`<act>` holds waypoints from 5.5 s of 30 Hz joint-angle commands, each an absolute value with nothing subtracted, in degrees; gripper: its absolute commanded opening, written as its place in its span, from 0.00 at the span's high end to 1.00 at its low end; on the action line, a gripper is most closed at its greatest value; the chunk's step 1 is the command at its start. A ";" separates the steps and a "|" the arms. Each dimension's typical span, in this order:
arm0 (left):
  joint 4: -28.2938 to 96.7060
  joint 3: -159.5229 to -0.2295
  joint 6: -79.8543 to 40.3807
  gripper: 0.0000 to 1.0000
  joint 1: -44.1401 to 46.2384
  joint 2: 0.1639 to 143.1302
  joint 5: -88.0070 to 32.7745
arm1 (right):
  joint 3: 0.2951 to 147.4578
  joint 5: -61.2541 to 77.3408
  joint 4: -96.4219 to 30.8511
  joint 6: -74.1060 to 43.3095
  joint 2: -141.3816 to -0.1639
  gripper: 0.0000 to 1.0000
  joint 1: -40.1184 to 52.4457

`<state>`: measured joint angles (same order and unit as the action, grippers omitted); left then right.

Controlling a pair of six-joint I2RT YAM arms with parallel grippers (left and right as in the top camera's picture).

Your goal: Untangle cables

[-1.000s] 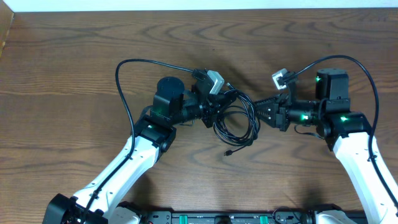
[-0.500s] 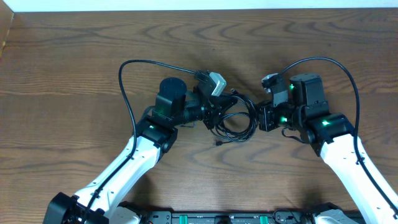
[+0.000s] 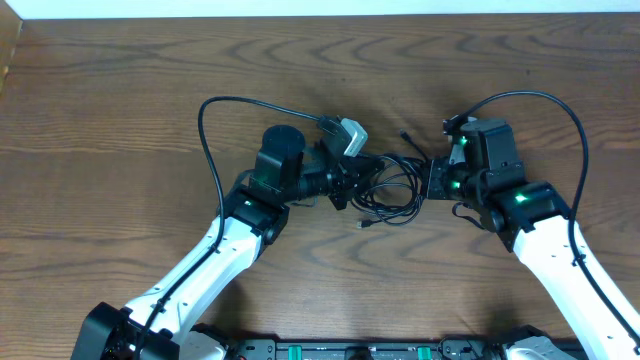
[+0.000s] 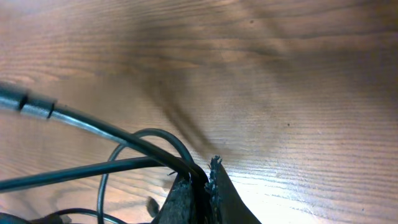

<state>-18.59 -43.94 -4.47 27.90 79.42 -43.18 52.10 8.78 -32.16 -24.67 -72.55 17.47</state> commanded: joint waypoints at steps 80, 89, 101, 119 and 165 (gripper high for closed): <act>2.00 -45.34 -20.32 0.92 21.93 65.56 -12.36 | 50.87 -10.35 -39.90 -29.91 -73.63 0.99 7.16; 2.66 -45.32 -23.16 0.92 21.76 65.58 -14.55 | 50.87 3.46 -39.83 -28.10 -73.63 0.47 7.18; 3.86 -45.32 -33.56 0.92 21.96 66.24 -14.55 | 50.87 23.33 -39.68 -29.30 -74.35 0.36 8.97; -8.08 -45.32 -57.08 0.92 23.51 67.18 -32.08 | 50.76 32.18 -19.05 -57.58 -92.40 0.34 17.21; 4.21 -45.32 -0.38 0.22 27.27 70.85 -38.11 | 50.78 66.46 -32.99 8.82 -71.99 0.99 9.61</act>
